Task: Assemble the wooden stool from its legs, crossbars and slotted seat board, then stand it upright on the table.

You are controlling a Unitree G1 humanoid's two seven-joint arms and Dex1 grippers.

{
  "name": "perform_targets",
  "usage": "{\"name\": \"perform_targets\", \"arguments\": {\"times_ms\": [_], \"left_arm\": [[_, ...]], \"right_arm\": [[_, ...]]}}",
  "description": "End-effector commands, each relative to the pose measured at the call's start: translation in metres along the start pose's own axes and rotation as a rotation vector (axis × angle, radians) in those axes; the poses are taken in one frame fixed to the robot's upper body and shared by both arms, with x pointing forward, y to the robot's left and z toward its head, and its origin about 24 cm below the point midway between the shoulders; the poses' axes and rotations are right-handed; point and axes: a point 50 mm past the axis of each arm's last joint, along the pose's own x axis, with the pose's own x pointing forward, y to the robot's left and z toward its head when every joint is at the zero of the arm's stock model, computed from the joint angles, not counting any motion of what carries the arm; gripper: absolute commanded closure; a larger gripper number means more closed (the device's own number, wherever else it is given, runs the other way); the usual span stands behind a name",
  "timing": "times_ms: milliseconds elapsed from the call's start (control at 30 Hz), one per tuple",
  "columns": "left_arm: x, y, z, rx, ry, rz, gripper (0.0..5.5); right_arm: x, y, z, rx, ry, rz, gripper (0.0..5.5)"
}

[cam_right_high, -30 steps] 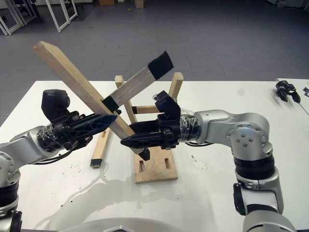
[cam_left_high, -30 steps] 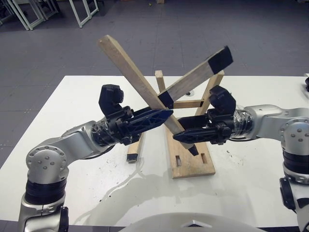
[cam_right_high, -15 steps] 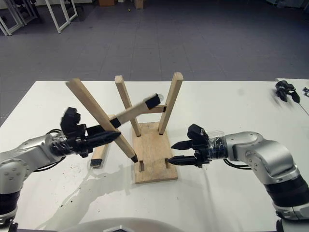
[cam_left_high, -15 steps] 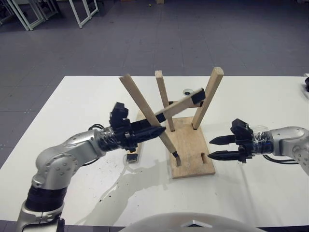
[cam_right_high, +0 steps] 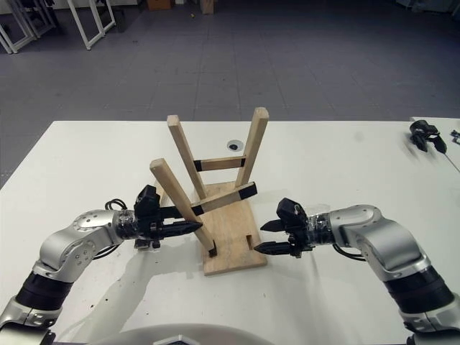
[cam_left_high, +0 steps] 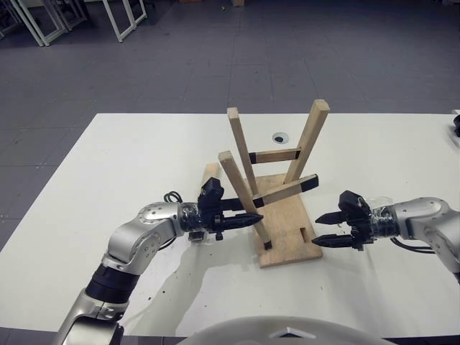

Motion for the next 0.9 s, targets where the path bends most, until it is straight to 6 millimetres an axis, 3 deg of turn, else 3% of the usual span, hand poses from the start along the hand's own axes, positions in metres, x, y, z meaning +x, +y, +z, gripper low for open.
{"name": "perform_targets", "arguments": {"times_ms": [33, 267, 467, 567, 700, 900], "left_arm": [[-0.009, 0.002, -0.017, -0.009, 0.183, 0.012, 3.46], [-0.015, 0.032, -0.027, 0.144, 0.413, 0.289, 3.46], [-0.021, 0.038, -0.031, 0.163, 0.548, 0.396, 3.46], [-0.025, 0.038, -0.041, 0.114, 0.659, 0.405, 3.46], [-0.018, 0.037, -0.065, 0.061, 0.678, 0.407, 3.46], [-0.019, 0.034, -0.091, 0.136, 0.712, 0.456, 3.46]], "right_arm": [[0.002, -0.001, -0.001, -0.011, 0.006, -0.009, 2.04], [0.004, -0.001, -0.003, 0.007, -0.006, -0.036, 2.04], [0.005, -0.002, -0.003, 0.040, -0.039, -0.083, 2.04], [0.008, -0.002, -0.004, 0.052, -0.053, -0.101, 2.04], [0.011, -0.003, -0.005, 0.061, -0.062, -0.113, 2.04], [0.010, -0.004, -0.007, 0.075, -0.065, -0.135, 2.04]]}}
